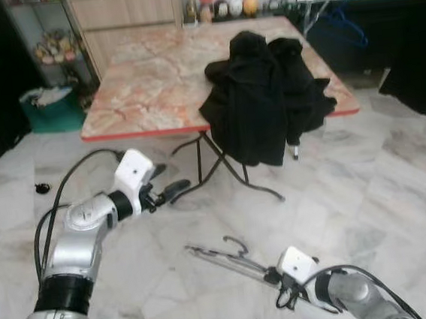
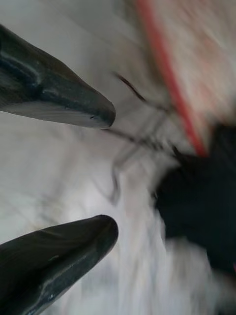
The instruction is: Hang hanger
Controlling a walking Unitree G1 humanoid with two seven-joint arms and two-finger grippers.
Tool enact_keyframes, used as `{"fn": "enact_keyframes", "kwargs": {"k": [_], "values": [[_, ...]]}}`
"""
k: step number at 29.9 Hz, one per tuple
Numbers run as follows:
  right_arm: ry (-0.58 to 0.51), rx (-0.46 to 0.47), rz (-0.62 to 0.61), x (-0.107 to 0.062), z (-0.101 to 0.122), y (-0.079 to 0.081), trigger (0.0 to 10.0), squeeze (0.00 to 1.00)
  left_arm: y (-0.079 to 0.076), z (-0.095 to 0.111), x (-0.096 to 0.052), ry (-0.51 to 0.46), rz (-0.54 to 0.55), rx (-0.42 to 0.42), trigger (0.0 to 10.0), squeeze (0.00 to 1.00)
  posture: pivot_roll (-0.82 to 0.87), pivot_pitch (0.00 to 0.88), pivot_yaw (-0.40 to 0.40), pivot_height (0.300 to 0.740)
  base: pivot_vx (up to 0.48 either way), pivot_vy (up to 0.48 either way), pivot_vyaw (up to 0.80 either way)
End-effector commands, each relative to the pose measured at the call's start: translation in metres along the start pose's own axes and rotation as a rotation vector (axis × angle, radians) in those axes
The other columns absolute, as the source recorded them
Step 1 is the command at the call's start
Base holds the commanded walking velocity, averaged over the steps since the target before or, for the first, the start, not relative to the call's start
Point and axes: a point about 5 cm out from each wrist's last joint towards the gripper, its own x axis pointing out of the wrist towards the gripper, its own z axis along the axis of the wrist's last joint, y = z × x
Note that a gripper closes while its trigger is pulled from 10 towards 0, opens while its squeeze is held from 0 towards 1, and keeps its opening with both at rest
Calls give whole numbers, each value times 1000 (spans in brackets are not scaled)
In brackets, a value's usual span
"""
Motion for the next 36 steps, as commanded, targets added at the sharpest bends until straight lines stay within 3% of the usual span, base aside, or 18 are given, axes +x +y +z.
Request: {"fn": "enact_keyframes", "kwargs": {"k": [1,2,3,5,7,9,10,12,13,14,15,17,20,24,28,36], "values": [[36,193,-216,-3,-12,-10,10000,0,13,-38,-9,131,173,-128,10000,0,25,0,1,740,0,0,0],[43,248,-255,-3,-15,-10,10000,0,14,-49,-12,172,207,-174,10000,0,23,0,2,740,0,0,0],[69,385,-369,-6,-25,-10,10000,0,12,-78,-22,273,263,-216,10000,0,22,0,5,740,0,0,0],[89,450,-429,-8,-30,-11,10000,0,8,-91,-28,319,268,-211,10000,0,22,0,5,740,0,0,0],[101,678,-564,-14,-44,-10,10000,0,-3,-124,-45,447,304,-229,10000,0,26,0,9,740,0,0,0],[142,791,-643,-20,-58,-5,10000,0,-17,-155,-66,577,333,-242,10000,0,28,0,7,740,0,0,0],[177,789,-641,-22,-65,3,10000,0,-33,-179,-82,681,321,-239,10000,0,34,0,4,740,0,0,0],[188,783,-636,-22,-67,5,10000,0,-38,-185,-87,711,317,-240,10000,0,34,0,4,740,0,0,0],[220,727,-600,-23,-70,12,10000,0,-53,-202,-100,784,306,-250,10000,0,28,0,2,740,0,0,0],[220,727,-600,-23,-70,12,10000,0,-53,-202,-100,784,306,-250,10000,0,28,0,2,740,0,0,0],[250,726,-599,-27,-78,16,10000,0,-65,-213,-111,833,315,-288,10000,0,23,0,2,740,0,0,0],[278,745,-617,-32,-86,16,10000,0,-72,-219,-116,850,328,-316,10000,0,22,0,3,740,0,0,0],[310,747,-645,-41,-96,15,10000,0,-79,-222,-118,859,305,-283,10000,0,23,0,1,740,0,0,0],[322,755,-651,-46,-102,17,10000,0,-78,-222,-116,863,345,-292,10000,0,18,0,6,740,0,0,0],[307,770,-643,-45,-101,20,10000,0,-78,-219,-111,856,315,-249,10000,0,19,0,6,740,0,-182,0],[319,739,-617,-46,-103,21,10000,0,-90,-221,-108,868,297,-260,10000,0,-15,0,18,740,0,-253,0]]}}
